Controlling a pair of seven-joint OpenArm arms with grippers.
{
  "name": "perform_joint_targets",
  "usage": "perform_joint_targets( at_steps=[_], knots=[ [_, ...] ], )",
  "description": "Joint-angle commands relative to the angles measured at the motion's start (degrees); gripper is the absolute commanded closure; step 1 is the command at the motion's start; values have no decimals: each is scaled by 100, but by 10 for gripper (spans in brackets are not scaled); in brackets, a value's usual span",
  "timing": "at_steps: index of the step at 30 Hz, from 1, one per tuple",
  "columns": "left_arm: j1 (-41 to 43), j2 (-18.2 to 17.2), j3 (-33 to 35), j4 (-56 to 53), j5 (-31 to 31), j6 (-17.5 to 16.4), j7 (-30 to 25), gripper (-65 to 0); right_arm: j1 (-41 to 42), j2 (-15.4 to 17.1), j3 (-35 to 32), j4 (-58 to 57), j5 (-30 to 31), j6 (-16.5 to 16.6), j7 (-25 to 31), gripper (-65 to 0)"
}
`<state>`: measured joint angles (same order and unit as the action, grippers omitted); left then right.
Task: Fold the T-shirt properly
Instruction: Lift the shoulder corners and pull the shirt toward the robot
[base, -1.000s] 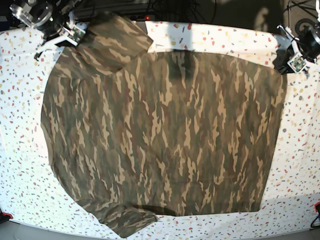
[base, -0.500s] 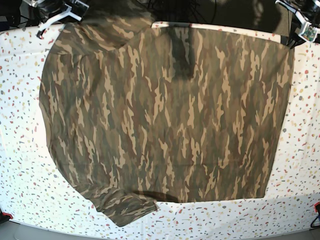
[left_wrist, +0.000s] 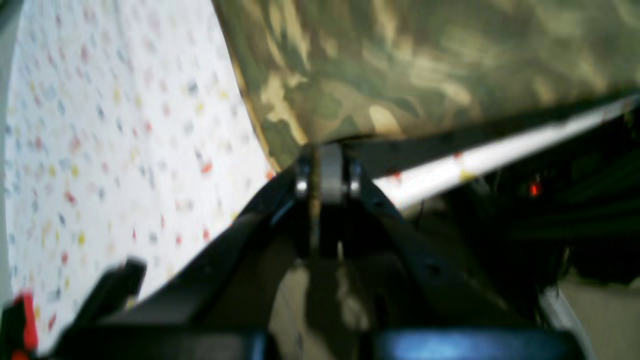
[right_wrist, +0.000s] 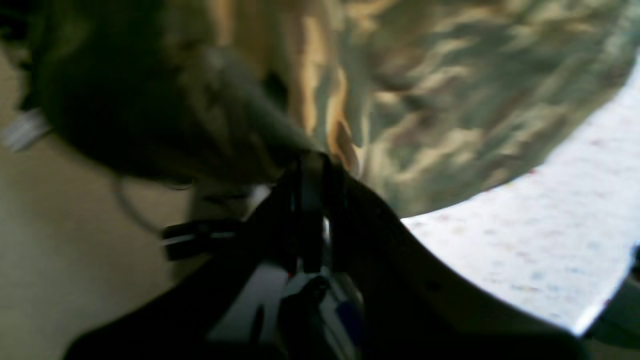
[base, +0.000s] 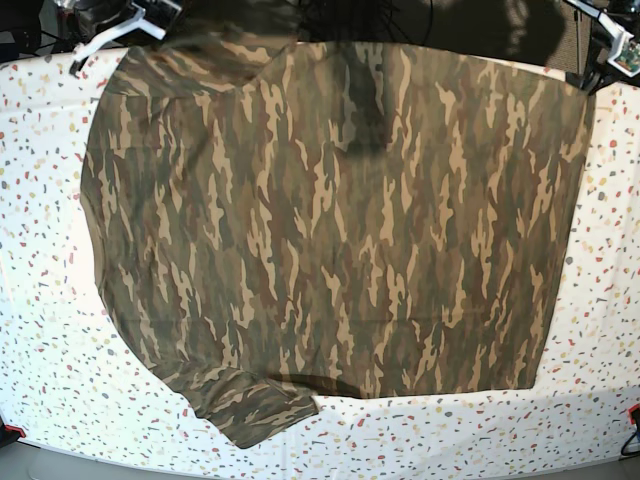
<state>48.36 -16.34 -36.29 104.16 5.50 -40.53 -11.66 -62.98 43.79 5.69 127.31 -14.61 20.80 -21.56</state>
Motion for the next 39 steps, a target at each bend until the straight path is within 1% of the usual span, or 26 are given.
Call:
perform_joint_targets(
  at_steps=[1,4,9,12,15,18,23,24,26,34,39],
  knots=[
    [-33,-68,-52,85,-105,53,-87,0,37,50,87,116,9,-105,81,0],
    [-345,-68,-52,85,-105,53,293,0,389,50,219,116,57,-109,74,0],
    [-907,-66,-35,83,-107,53,743,0,1189,50,339,17,522,-107,76,0],
    [-1143,-66,-31,83,-105,53,785,0,1633,50,339,-247,791,-105,101,0],
    [-1346,-66,39,83,-105,53,785,0,2006,50,339,-605,916,-94,221,0],
    [-1532,-68,254,76,-103,53,896,0,2330,48,339,-957,940,68,404,0],
    [-1965,-68,754,22,-101,53,1698,0,2741,48,330,-1467,1281,284,468,0],
    [-2035,-68,828,-9,-101,136,1777,0,2811,50,330,-1567,1340,286,492,0],
    [-2166,-68,901,-103,-103,260,1788,0,2970,50,330,-1773,1338,286,544,0],
    [-2542,-66,903,-719,46,293,1790,0,3534,52,330,-2302,1338,437,710,0],
    [-2645,-66,903,-782,46,304,1773,0,3842,50,328,-2415,1340,503,723,0]
  ],
)
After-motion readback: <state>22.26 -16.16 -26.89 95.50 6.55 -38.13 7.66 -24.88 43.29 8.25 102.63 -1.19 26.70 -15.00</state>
